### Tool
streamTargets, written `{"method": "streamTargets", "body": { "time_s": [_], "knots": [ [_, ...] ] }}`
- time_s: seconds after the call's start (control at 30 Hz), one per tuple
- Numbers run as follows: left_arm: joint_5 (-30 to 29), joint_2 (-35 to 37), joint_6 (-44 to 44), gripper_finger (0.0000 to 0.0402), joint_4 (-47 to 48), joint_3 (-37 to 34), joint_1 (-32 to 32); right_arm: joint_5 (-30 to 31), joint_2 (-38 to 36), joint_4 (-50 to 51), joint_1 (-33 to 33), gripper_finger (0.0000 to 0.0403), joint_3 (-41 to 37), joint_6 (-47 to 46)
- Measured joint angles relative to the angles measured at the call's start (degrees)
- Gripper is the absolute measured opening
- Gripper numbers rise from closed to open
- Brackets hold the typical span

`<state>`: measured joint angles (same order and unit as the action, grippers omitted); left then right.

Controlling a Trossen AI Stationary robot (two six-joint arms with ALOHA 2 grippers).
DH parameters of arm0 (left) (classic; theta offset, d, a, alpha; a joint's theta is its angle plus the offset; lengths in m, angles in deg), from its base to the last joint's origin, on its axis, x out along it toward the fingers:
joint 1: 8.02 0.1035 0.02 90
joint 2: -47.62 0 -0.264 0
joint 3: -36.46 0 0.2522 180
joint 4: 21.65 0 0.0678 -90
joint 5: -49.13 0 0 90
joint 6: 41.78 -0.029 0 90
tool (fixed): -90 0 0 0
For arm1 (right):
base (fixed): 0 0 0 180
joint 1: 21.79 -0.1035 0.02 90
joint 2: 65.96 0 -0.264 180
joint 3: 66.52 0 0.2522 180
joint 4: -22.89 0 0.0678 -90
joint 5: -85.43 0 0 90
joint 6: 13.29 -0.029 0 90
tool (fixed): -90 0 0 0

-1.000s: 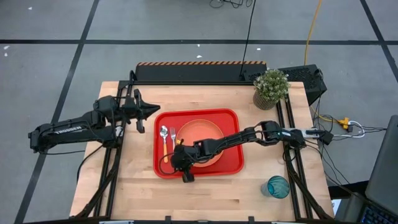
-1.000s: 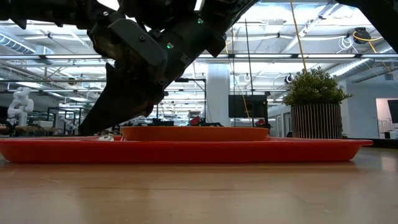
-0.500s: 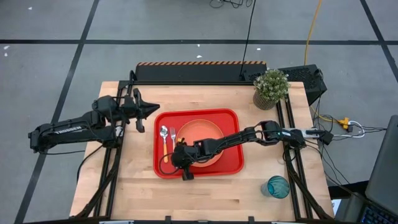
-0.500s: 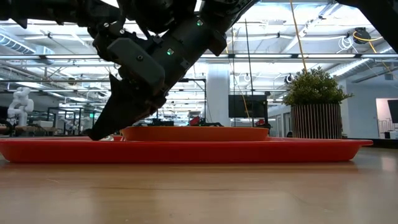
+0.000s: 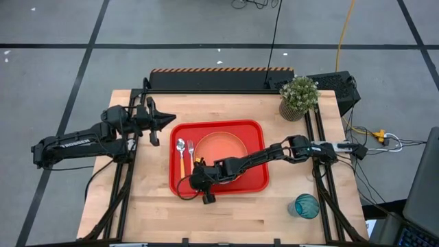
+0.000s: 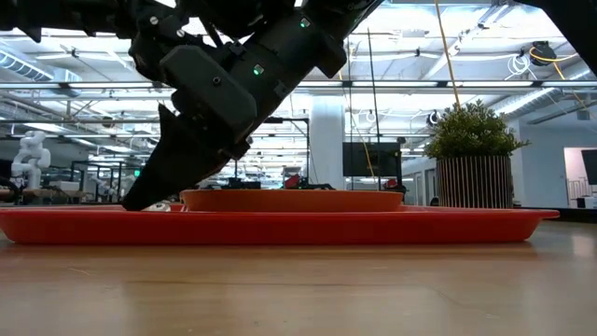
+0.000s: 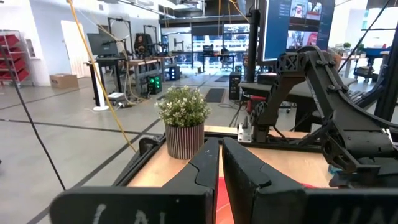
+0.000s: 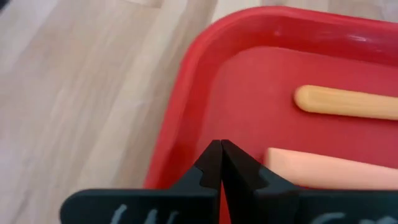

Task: Pick and place plate/cup/fork/spoon on tray
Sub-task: Adjust the light orange plate on the orange serving tray

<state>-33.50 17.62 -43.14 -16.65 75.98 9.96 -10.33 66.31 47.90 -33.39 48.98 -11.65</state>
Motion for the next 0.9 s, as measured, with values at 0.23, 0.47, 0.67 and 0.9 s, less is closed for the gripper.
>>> {"method": "streamTargets", "body": {
  "time_s": [0.23,0.47,0.67,0.9],
  "knots": [
    [0.00,0.00,0.17,0.0026,-0.04,0.00,-0.01,3.49,0.02,-0.31,-0.41,0.0000,0.00,0.16],
    [0.00,0.00,0.17,0.0026,-0.04,0.00,-0.02,4.65,0.02,-0.74,-0.45,0.0000,0.00,-0.06],
    [0.00,0.00,0.14,0.0026,-0.04,0.00,-0.01,5.99,0.02,-0.74,-0.59,0.0000,0.00,-0.08],
    [0.00,0.00,-0.28,0.0026,-0.04,0.00,-0.02,10.48,0.02,-0.77,-0.98,0.0000,0.00,2.35]
  ]
}}
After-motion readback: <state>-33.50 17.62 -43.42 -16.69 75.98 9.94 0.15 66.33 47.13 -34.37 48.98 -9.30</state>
